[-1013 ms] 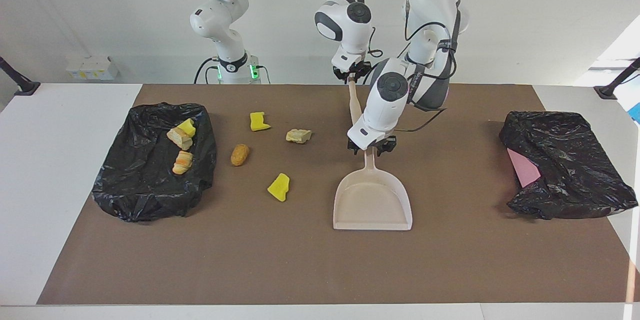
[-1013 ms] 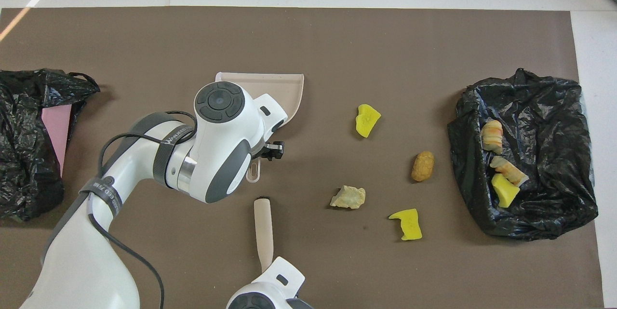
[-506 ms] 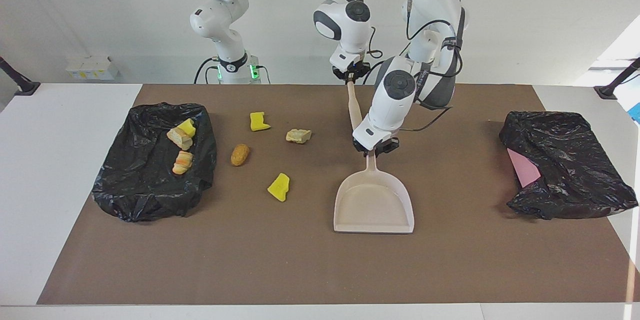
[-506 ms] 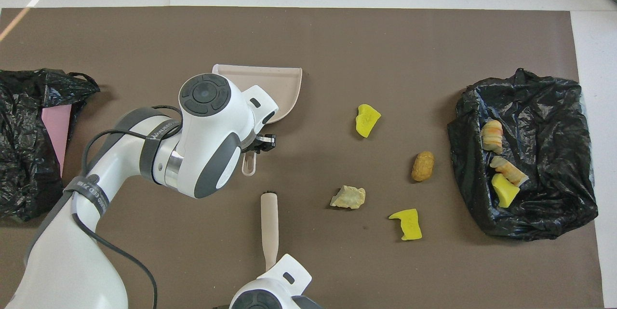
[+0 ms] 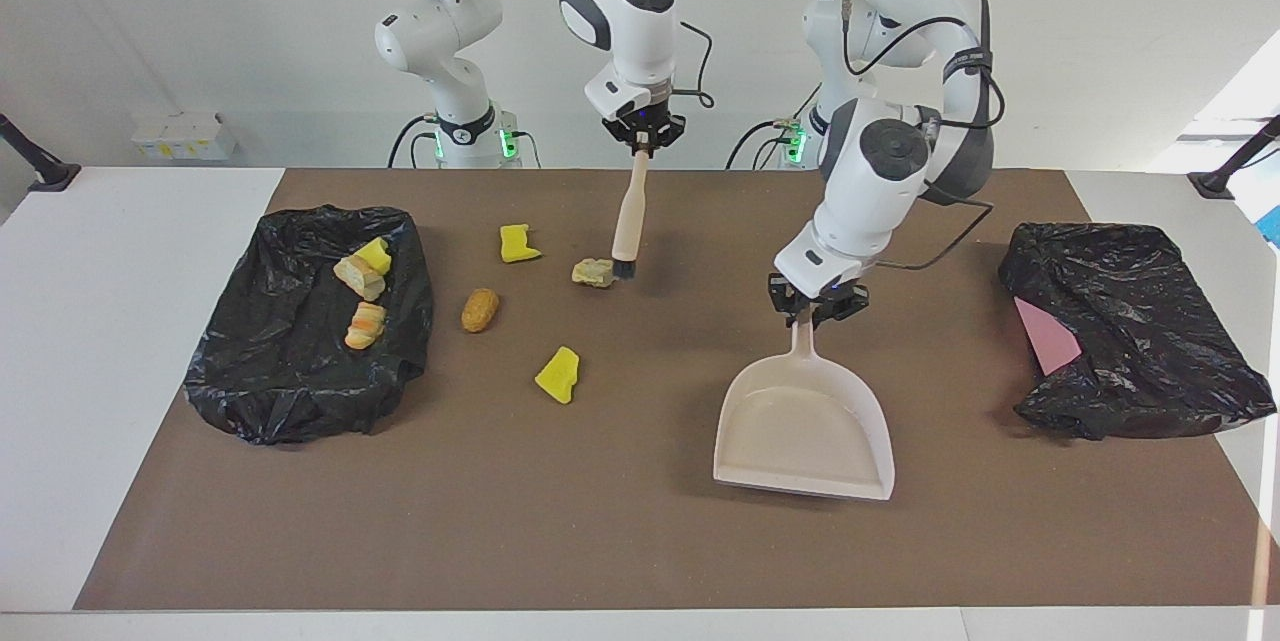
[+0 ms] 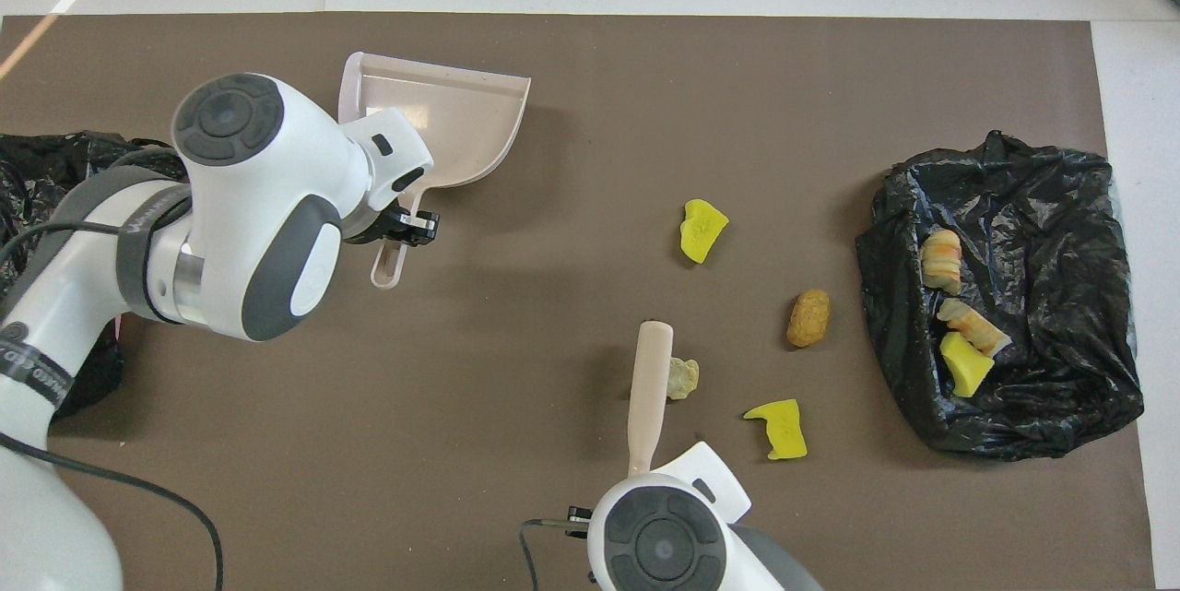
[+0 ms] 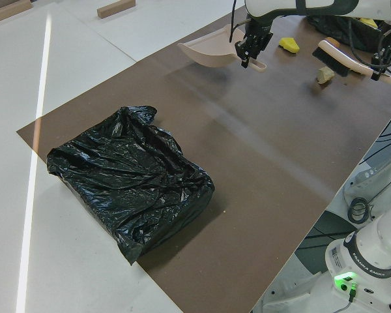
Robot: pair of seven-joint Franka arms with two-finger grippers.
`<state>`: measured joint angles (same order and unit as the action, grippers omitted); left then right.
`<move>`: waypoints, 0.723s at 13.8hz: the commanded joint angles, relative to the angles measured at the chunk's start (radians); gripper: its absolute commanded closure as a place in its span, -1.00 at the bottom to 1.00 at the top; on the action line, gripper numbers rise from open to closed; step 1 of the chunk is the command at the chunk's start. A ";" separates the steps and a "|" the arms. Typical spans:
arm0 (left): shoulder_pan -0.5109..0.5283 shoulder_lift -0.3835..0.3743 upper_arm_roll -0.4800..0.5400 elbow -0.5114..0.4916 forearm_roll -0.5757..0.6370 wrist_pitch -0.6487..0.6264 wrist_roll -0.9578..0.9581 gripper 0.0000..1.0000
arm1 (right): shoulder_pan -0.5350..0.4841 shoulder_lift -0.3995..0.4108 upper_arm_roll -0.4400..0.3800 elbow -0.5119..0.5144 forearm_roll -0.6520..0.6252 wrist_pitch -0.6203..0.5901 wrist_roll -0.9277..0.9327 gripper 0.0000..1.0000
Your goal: Sweep and dump trash in bin
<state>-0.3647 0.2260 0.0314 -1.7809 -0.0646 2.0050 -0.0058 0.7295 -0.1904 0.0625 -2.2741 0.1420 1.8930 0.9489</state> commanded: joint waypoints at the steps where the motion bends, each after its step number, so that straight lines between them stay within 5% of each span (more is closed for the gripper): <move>1: 0.052 -0.043 -0.007 -0.008 0.011 -0.063 0.189 1.00 | -0.079 -0.031 0.013 -0.051 -0.050 -0.067 0.053 1.00; 5: 0.151 -0.054 -0.007 -0.014 0.011 -0.098 0.592 1.00 | -0.174 -0.046 0.016 -0.071 -0.050 -0.239 0.125 1.00; 10: 0.230 -0.065 -0.005 -0.034 0.017 -0.120 1.024 1.00 | -0.188 -0.165 0.019 -0.249 -0.055 -0.233 0.186 1.00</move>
<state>-0.1532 0.1900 0.0347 -1.7888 -0.0616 1.9052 0.8967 0.5569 -0.2587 0.0664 -2.4258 0.0997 1.6416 1.1008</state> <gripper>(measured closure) 0.683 0.736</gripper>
